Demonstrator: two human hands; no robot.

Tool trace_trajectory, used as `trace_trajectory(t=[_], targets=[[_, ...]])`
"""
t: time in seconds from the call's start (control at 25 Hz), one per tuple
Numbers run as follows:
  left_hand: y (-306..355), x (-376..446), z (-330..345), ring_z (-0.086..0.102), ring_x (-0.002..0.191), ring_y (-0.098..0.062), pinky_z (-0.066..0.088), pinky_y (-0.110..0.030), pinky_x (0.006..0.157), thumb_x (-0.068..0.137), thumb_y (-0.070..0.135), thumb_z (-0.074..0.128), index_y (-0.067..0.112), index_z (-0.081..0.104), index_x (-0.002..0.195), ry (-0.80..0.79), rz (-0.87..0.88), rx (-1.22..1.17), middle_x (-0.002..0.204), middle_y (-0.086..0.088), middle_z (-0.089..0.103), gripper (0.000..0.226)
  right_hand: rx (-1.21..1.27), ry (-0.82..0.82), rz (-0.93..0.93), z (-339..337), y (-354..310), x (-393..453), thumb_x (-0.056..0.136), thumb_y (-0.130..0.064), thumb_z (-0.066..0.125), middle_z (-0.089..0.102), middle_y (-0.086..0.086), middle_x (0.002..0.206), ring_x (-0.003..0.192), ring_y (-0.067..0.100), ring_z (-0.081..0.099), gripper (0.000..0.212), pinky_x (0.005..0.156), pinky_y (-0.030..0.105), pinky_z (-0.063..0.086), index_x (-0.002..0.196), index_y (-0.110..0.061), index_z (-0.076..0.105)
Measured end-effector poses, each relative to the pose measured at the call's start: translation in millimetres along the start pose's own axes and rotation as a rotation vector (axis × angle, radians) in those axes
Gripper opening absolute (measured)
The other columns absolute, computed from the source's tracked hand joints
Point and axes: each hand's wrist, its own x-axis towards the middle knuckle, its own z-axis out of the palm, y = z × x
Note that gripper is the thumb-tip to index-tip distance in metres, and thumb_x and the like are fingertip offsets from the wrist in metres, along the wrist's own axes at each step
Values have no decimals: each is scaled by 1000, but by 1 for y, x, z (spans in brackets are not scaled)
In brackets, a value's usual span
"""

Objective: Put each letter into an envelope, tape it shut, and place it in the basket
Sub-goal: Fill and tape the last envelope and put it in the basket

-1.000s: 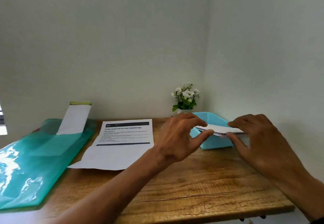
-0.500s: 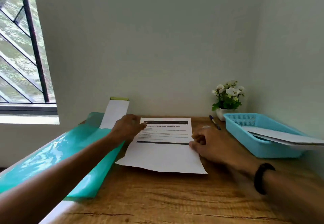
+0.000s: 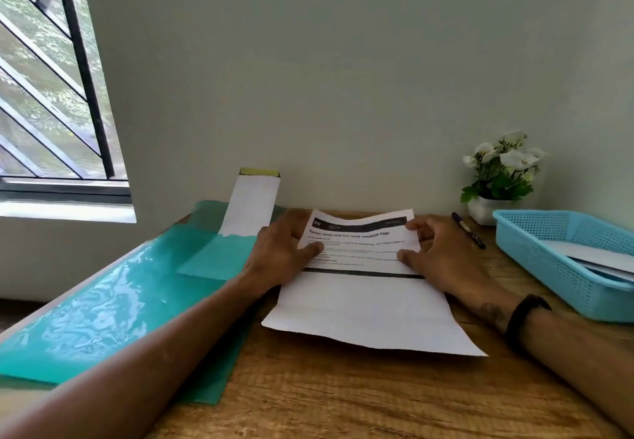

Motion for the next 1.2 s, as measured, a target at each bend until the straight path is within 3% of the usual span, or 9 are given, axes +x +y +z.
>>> trace_trajectory(t=[0.04, 0.12, 0.32, 0.52, 0.68, 0.88, 1.0, 1.2], targets=[[2, 0, -2, 65, 82, -1, 52, -5, 60, 91, 39, 77, 34, 51, 139, 36, -29, -77, 113, 15, 67, 55, 84, 74, -6, -2, 0, -1, 84, -21, 86, 67, -2, 113, 90, 7, 65, 43, 69, 10, 51, 120, -21, 61], [2, -2, -4, 68, 82, -3, 49, -2, 52, 92, 35, 77, 33, 54, 137, 83, -74, -205, 109, 17, 66, 51, 205, 199, -9, -8, -1, -6, 88, -14, 82, 67, -5, 102, 87, 3, 64, 32, 58, 6, 47, 109, -19, 59], [9, -3, -10, 80, 85, -17, 67, -39, 74, 88, 30, 80, 24, 64, 124, -8, -170, -504, 106, 3, 79, 40, 383, 270, -14, -25, 1, -20, 89, -11, 81, 66, -12, 94, 84, -5, 62, 31, 57, 4, 48, 109, -19, 59], [16, -3, -15, 79, 96, -28, 66, -40, 74, 73, 27, 85, 30, 63, 126, -296, -261, -793, 108, -1, 81, 57, 490, 338, -4, -45, 8, -20, 90, -14, 80, 72, -3, 105, 90, -3, 65, 28, 67, 10, 49, 117, -15, 68], [13, -3, -15, 77, 104, -32, 65, -45, 81, 83, 19, 81, 28, 67, 125, -339, -281, -883, 115, -7, 79, 45, 549, 254, 19, -45, 10, -20, 92, -10, 78, 74, -5, 103, 90, -3, 66, 26, 58, 2, 48, 116, -17, 71], [12, 0, -16, 76, 105, -33, 65, -41, 80, 97, 9, 67, 21, 68, 123, -261, -250, -908, 116, -11, 78, 28, 659, 197, 81, -40, 10, -19, 92, -9, 76, 78, 3, 104, 98, 21, 73, 12, 76, 28, 57, 100, -19, 78], [14, 0, -21, 76, 100, -30, 64, -36, 75, 103, 9, 57, 20, 73, 109, -232, -189, -866, 111, -13, 77, 20, 751, 152, 164, -40, 10, -19, 93, -3, 73, 79, 5, 104, 99, 28, 73, 20, 81, 40, 63, 88, -21, 81], [19, -1, -23, 73, 98, -31, 66, -41, 78, 107, 14, 51, 21, 82, 93, -157, -198, -829, 105, -9, 78, 35, 931, 59, 291, -43, 5, -19, 99, 0, 51, 78, 8, 107, 107, 28, 70, 31, 81, 39, 61, 94, -10, 80]])
